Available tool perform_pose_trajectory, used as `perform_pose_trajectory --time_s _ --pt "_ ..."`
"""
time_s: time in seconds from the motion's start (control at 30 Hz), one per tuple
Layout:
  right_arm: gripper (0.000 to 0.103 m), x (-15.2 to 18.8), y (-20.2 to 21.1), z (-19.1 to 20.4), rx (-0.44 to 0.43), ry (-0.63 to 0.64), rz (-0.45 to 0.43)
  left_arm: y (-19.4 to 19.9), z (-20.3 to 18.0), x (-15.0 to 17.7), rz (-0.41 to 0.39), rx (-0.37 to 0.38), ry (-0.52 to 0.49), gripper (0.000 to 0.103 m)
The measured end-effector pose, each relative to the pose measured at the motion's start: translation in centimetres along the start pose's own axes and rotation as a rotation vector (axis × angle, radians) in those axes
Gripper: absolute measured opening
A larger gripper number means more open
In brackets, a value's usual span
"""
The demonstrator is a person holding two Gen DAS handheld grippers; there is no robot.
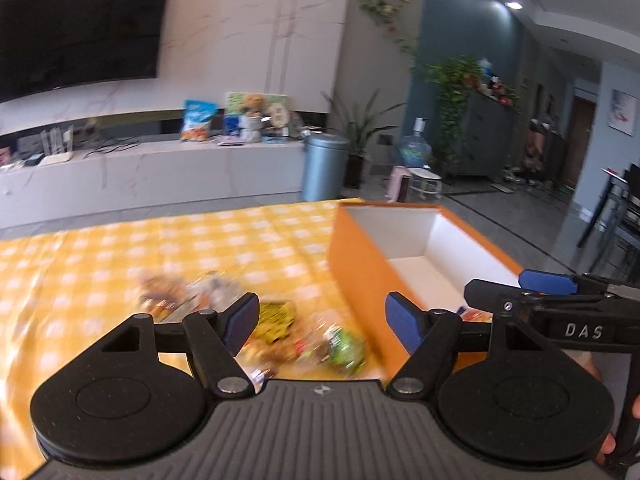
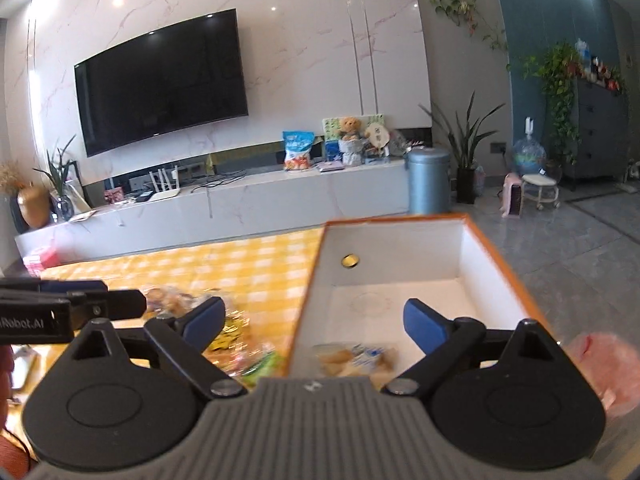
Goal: Organize snacks
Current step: 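Withdraw both tools from the box back toward the snack pile, then grasp the small cola bottle with left tool while right tool grasps the green sausage stick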
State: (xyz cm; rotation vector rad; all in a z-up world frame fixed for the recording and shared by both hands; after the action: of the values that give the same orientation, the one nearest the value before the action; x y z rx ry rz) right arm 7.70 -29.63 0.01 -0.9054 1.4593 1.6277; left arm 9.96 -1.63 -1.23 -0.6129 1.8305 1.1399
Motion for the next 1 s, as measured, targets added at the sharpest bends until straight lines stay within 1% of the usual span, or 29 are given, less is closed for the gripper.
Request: perform_pose_trajectory --time_s 0.03,0.13,0.23,0.3,0.33,0.4,0.47,0.5,0.63,0.73,0.8,0.9,1.0 --pt "0.089 0.3 0.0 0.6 -0.006 -0.002 0.015 0.3 0.5 0.3 0.002 -0.013 0.007 0.082" --pt "0.089 1.2 0.0 2.1 -0.022 -0.014 0.04 1.5 1.6 1.8 0.001 -0.049 0.015 0.081" --pt "0.085 2.0 -0.4 3.5 -0.028 0.004 0.08 2.3 2.3 3.0 -0.005 -0.07 0.012 0.078" --pt "0.078 2.7 -0.6 4.4 -0.02 0.023 0.104 2.4 2.7 3.9 0.015 -0.062 0.016 0.078" --pt "0.074 3.2 -0.7 4.8 -0.022 0.034 0.118 2.5 3.1 4.4 0.032 -0.056 0.028 0.076" --pt "0.069 4.3 -0.7 5.7 -0.033 0.045 0.157 2.4 3.7 5.2 0.07 -0.039 0.063 0.073" --pt "0.059 5.2 -1.0 6.4 -0.048 0.047 0.192 2.3 4.3 6.1 0.103 -0.025 0.101 0.07" --pt "0.057 5.6 -1.3 6.7 -0.056 0.051 0.209 2.2 4.6 6.5 0.118 -0.027 0.117 0.069" --pt "0.051 7.3 -2.1 7.9 -0.083 0.082 0.265 1.8 5.2 7.7 0.149 -0.052 0.149 0.069" --pt "0.046 8.5 -2.9 8.3 -0.065 0.081 0.308 1.5 5.3 8.0 0.162 -0.05 0.175 0.069" --pt "0.042 8.9 -3.6 7.8 -0.036 0.042 0.345 0.8 5.5 8.1 0.185 -0.052 0.217 0.069" --pt "0.041 9.0 -4.5 6.6 -0.016 -0.106 0.384 -0.4 5.7 8.0 0.207 -0.036 0.262 0.066" --pt "0.041 8.8 -5.2 5.6 0.039 -0.233 0.392 -1.2 5.4 7.5 0.211 -0.045 0.253 0.065"
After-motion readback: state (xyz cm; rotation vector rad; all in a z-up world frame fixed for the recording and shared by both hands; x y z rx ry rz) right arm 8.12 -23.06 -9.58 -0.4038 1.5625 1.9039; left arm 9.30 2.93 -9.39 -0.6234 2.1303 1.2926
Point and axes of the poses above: each gripper's, at about its wrist camera, not at the fingertips, and y roughly against the way its jaws point, z to its left, x to its underside, the point moved 4 cm from there along -y, roughly the way its jaws point, and after that the axes turned 9 degrees about x, right-handed, at the moved point
